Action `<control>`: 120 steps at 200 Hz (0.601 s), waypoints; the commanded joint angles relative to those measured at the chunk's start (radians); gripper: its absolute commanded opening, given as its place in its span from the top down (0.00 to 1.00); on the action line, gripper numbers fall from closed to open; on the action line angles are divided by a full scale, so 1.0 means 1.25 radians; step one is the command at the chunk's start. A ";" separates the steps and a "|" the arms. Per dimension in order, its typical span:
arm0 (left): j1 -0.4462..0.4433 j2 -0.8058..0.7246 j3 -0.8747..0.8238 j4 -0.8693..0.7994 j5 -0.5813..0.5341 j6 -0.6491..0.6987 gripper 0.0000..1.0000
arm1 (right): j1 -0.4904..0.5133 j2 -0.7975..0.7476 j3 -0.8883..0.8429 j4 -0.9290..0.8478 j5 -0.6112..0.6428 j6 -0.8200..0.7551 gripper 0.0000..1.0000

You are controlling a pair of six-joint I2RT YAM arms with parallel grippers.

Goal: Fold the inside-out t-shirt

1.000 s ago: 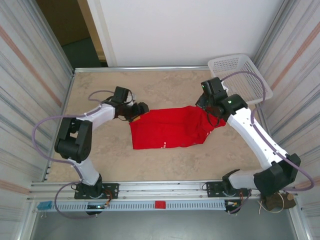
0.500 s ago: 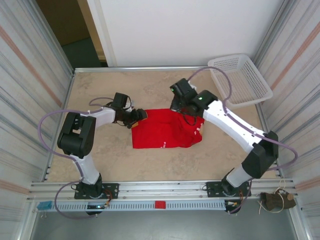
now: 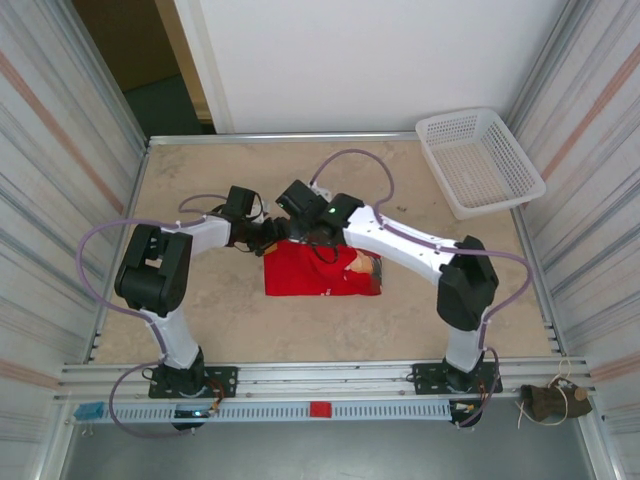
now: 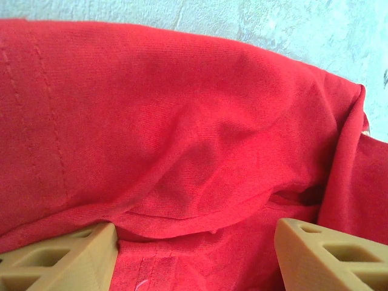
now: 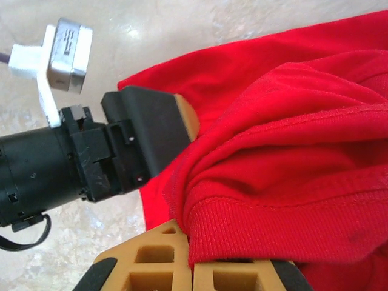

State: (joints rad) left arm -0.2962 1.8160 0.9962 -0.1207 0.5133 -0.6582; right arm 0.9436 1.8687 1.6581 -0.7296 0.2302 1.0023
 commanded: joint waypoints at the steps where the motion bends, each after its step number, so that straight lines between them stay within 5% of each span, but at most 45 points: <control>1: -0.004 0.043 -0.030 -0.036 -0.012 0.013 0.30 | 0.015 0.055 0.065 0.021 -0.015 0.024 1.00; 20: -0.002 0.041 -0.026 -0.038 -0.013 0.011 0.30 | 0.023 0.104 0.103 0.031 -0.037 0.007 0.99; 44: 0.015 0.036 -0.010 -0.042 0.008 0.005 0.30 | 0.028 0.123 0.140 0.054 -0.124 -0.047 0.44; 68: 0.066 0.006 0.024 -0.062 0.028 0.006 0.30 | 0.030 0.050 0.130 0.067 -0.163 -0.108 0.23; 120: 0.199 -0.062 0.178 -0.185 0.034 0.050 0.30 | -0.109 -0.190 -0.052 0.067 -0.160 -0.164 0.17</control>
State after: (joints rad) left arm -0.1009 1.8118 1.1378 -0.2600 0.5499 -0.6392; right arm 0.9272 1.8000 1.7084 -0.6437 0.0246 0.8494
